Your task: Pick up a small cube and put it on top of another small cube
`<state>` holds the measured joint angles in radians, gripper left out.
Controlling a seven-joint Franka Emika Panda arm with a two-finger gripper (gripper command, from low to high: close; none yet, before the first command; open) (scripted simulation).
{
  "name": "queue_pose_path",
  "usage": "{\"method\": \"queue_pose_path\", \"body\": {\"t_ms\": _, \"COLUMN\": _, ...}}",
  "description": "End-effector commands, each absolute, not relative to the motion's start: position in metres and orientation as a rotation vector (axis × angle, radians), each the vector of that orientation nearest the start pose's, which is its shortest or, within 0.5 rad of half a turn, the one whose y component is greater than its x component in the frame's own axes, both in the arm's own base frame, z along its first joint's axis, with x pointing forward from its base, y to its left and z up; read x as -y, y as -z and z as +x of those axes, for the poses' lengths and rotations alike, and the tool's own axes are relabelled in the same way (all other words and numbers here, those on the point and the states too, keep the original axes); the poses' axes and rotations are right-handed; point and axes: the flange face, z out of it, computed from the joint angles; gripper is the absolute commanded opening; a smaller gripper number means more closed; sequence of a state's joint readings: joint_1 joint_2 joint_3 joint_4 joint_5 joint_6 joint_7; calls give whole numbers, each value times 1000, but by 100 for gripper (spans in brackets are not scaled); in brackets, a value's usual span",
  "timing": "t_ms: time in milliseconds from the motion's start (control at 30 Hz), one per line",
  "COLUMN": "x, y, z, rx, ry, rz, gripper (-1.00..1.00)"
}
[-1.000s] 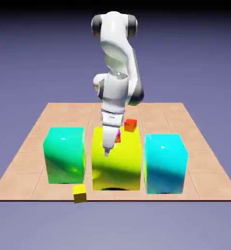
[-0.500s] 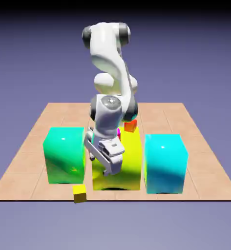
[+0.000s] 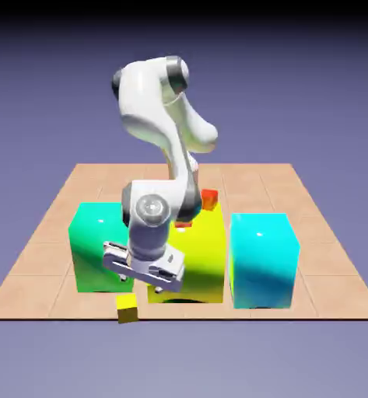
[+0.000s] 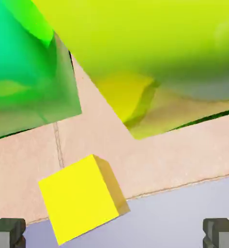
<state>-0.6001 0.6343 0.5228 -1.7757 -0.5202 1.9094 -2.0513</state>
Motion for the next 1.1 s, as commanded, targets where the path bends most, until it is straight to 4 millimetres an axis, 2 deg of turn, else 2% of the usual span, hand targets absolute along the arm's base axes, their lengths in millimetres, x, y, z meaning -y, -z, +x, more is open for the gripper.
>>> {"method": "queue_pose_path", "body": {"t_ms": 0, "x": 105, "y": -209, "z": 606, "rx": -3070, "ry": 513, "rz": 1437, "gripper": 0}}
{"method": "queue_pose_path", "body": {"t_ms": 233, "x": 134, "y": -181, "z": 611, "rx": -3388, "ry": 453, "rz": 1035, "gripper": 0}}
{"method": "queue_pose_path", "body": {"t_ms": 300, "x": 137, "y": -179, "z": 611, "rx": -3414, "ry": 442, "rz": 996, "gripper": 0}}
{"method": "queue_pose_path", "body": {"t_ms": 400, "x": 142, "y": -115, "z": 587, "rx": -3414, "ry": 441, "rz": 996, "gripper": 0}}
{"method": "queue_pose_path", "body": {"t_ms": 433, "x": 142, "y": -115, "z": 587, "rx": -3414, "ry": 441, "rz": 996, "gripper": -100}}
{"method": "queue_pose_path", "body": {"t_ms": 467, "x": 142, "y": -115, "z": 587, "rx": -3414, "ry": 441, "rz": 996, "gripper": -100}}
{"method": "queue_pose_path", "body": {"t_ms": 567, "x": 135, "y": -178, "z": 611, "rx": -3414, "ry": 444, "rz": 994, "gripper": -100}}
{"method": "queue_pose_path", "body": {"t_ms": 600, "x": 111, "y": -175, "z": 613, "rx": -3397, "ry": 465, "rz": 980, "gripper": -100}}
{"method": "queue_pose_path", "body": {"t_ms": 767, "x": 54, "y": -197, "z": 609, "rx": -3220, "ry": 581, "rz": 1209, "gripper": -100}}
{"method": "queue_pose_path", "body": {"t_ms": 900, "x": 42, "y": -239, "z": 598, "rx": -3006, "ry": 640, "rz": 1517, "gripper": -100}}
{"method": "queue_pose_path", "body": {"t_ms": 1067, "x": 27, "y": -295, "z": 581, "rx": -2698, "ry": 625, "rz": 1874, "gripper": -100}}
